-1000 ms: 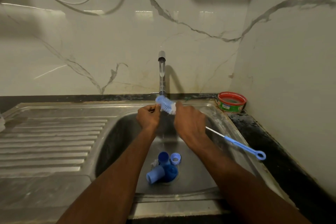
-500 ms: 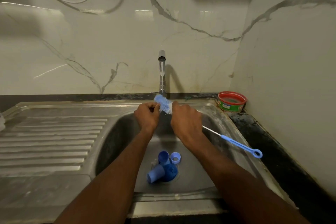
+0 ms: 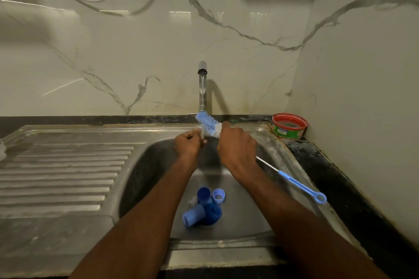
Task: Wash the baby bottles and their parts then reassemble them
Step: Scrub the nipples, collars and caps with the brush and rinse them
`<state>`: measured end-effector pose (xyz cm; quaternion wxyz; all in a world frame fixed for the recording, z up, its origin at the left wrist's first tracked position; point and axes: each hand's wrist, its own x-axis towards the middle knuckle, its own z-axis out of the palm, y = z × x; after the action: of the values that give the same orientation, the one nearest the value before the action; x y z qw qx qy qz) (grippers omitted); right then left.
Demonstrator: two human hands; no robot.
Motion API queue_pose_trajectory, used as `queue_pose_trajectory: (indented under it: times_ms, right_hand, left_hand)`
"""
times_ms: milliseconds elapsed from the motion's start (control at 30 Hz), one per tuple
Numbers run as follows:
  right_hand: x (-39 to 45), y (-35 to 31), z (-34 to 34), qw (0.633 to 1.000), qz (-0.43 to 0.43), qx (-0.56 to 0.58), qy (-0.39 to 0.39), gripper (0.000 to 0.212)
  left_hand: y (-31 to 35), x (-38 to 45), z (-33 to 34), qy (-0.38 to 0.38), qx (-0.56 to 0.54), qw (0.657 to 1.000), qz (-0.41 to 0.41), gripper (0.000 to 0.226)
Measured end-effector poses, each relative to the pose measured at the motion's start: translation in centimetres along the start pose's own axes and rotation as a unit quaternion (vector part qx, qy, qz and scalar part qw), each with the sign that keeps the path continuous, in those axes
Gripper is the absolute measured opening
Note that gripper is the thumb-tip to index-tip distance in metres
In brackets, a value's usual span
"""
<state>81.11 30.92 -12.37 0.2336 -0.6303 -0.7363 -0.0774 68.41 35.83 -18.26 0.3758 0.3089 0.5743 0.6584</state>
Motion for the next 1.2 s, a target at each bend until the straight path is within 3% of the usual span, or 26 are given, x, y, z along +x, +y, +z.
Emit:
queue_pose_trajectory:
  times_ms: [100, 167, 267, 367, 467, 667, 867, 933, 1067, 1200]
  right_hand:
    - [0.5, 0.0, 0.2, 0.999, 0.018, 0.048, -0.015, 0.04]
    - [0.9, -0.1, 0.2, 0.998, 0.022, 0.057, -0.011, 0.042]
    - [1.2, 0.0, 0.0, 0.997, 0.035, 0.058, 0.021, 0.036]
    - [0.4, -0.2, 0.5, 0.997, 0.043, 0.06, -0.004, 0.033]
    - [-0.5, -0.4, 1.2, 0.997, 0.031, 0.055, -0.032, 0.032]
    - [1.0, 0.8, 0.1, 0.997, 0.046, 0.055, -0.013, 0.026]
    - [0.1, 0.5, 0.0, 0.997, 0.036, 0.063, -0.012, 0.03]
    - [-0.2, 0.1, 0.5, 0.998, 0.03, 0.052, -0.017, 0.032]
    - [0.5, 0.3, 0.3, 0.999, 0.022, 0.047, -0.011, 0.038]
    - [0.8, 1.1, -0.5, 0.999, 0.042, 0.031, 0.008, 0.034]
  left_hand:
    - [0.5, -1.4, 1.2, -0.107, -0.071, 0.991, -0.048, 0.016]
    - [0.8, -1.7, 1.3, -0.138, -0.111, 0.982, -0.059, 0.017]
    - [1.2, -1.0, 0.7, -0.129, -0.206, 0.968, -0.064, 0.018]
    - [1.2, 0.0, 0.3, -0.068, -0.28, 0.953, -0.09, 0.016]
    - [0.4, 0.4, 0.7, -0.068, -0.215, 0.969, -0.101, 0.025]
    - [0.0, -0.1, 1.0, -0.177, -0.063, 0.98, -0.062, 0.028]
    - [0.0, 0.7, 0.7, -0.074, -0.132, 0.987, -0.062, 0.018]
    - [-0.4, 0.6, 0.8, -0.076, -0.113, 0.989, -0.052, 0.021]
    - [-0.3, -0.5, 1.2, -0.144, -0.048, 0.987, 0.044, 0.021]
    - [-0.5, 0.2, 0.6, -0.128, -0.032, 0.99, 0.042, 0.021]
